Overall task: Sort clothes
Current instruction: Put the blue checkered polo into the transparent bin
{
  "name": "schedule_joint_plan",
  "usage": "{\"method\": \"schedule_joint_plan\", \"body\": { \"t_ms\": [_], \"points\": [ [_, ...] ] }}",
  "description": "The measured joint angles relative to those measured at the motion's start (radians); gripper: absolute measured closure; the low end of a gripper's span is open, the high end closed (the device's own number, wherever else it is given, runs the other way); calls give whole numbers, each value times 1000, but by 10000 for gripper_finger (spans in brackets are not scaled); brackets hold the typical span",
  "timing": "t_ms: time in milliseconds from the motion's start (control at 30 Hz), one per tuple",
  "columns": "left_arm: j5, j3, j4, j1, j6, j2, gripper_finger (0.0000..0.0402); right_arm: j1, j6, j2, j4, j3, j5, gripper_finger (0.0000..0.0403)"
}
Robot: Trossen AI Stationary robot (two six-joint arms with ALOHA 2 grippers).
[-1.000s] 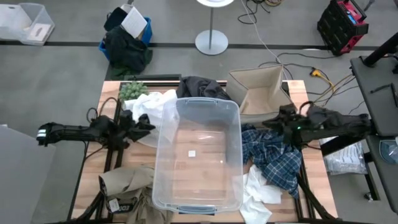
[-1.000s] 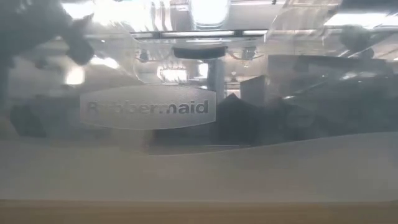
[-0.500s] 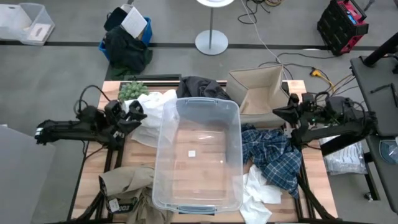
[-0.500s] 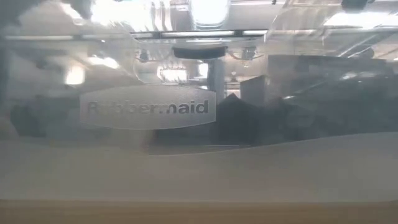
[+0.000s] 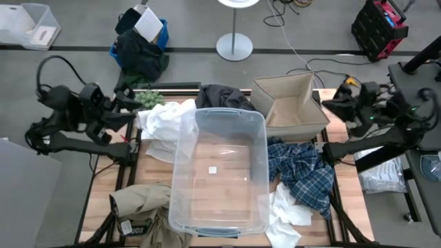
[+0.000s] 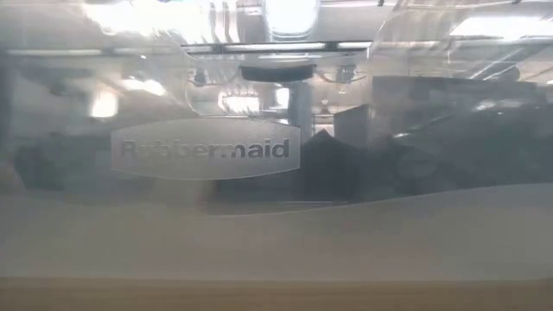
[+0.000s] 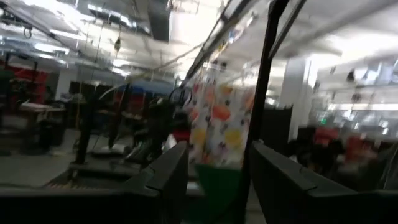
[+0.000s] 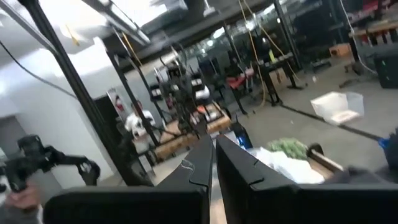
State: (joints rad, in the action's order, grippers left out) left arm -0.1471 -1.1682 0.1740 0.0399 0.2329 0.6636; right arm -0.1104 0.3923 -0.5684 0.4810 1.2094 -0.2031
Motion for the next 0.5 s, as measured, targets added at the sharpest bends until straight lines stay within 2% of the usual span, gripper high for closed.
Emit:
{"method": "schedule_joint_plan", "body": {
  "t_ms": [133,300,400,500],
  "points": [
    [0,-115,125,0,-12,60,251,0,-69,-37,-7,80,-7,390],
    [0,-212,129,0,-12,132,251,0,-126,-125,28,202,-8,390],
    [0,-278,124,0,-8,173,251,0,-146,-204,171,302,-62,390],
    [-1,-333,131,0,72,210,251,0,-136,-285,363,409,-97,390]
  ]
}}
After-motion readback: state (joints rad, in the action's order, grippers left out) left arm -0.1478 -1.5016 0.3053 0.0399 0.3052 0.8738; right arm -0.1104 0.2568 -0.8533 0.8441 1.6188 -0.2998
